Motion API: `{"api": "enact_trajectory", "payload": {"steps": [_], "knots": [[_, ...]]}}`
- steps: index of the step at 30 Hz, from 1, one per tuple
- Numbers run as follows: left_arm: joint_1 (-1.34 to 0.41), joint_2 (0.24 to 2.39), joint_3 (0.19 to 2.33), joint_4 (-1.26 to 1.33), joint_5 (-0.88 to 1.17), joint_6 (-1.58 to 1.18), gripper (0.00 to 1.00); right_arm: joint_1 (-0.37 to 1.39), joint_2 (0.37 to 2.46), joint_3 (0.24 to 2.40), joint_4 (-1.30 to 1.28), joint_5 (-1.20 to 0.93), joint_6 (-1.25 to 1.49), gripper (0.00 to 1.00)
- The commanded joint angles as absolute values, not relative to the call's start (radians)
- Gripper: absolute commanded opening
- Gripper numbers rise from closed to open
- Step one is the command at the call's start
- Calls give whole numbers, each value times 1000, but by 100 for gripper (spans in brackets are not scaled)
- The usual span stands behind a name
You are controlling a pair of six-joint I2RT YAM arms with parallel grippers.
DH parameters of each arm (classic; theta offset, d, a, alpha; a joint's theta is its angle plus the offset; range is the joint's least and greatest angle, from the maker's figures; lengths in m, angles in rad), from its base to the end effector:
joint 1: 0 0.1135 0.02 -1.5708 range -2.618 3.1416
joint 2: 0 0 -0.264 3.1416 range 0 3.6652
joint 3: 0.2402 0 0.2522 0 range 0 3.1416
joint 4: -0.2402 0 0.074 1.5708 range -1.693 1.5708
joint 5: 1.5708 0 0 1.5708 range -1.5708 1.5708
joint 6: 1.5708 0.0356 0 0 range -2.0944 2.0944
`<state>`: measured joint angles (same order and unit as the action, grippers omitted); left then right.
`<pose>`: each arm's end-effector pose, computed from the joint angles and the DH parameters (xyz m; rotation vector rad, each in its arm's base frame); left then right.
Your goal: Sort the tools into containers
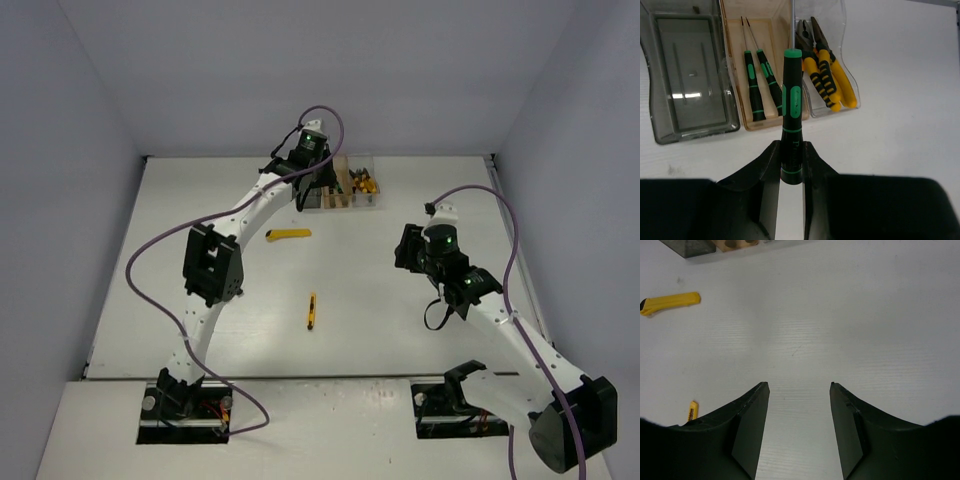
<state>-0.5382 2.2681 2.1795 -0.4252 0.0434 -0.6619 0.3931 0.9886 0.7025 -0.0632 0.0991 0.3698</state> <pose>0.4579 -0.2752 0.3001 -0.1071 2.1761 -0.7573 0.2134 0.0847 0.2850 0.0447 1.9401 0.4161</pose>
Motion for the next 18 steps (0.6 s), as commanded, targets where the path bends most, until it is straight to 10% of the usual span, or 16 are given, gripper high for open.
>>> {"api": "enact_trajectory", "payload": {"steps": [1, 18], "knots": [[-510, 2322, 2279, -296, 96, -676, 0, 388, 1012, 704, -9, 76, 380, 49], [-502, 2437, 2335, -199, 67, -651, 0, 388, 1015, 689, -9, 49, 385, 49]]}}
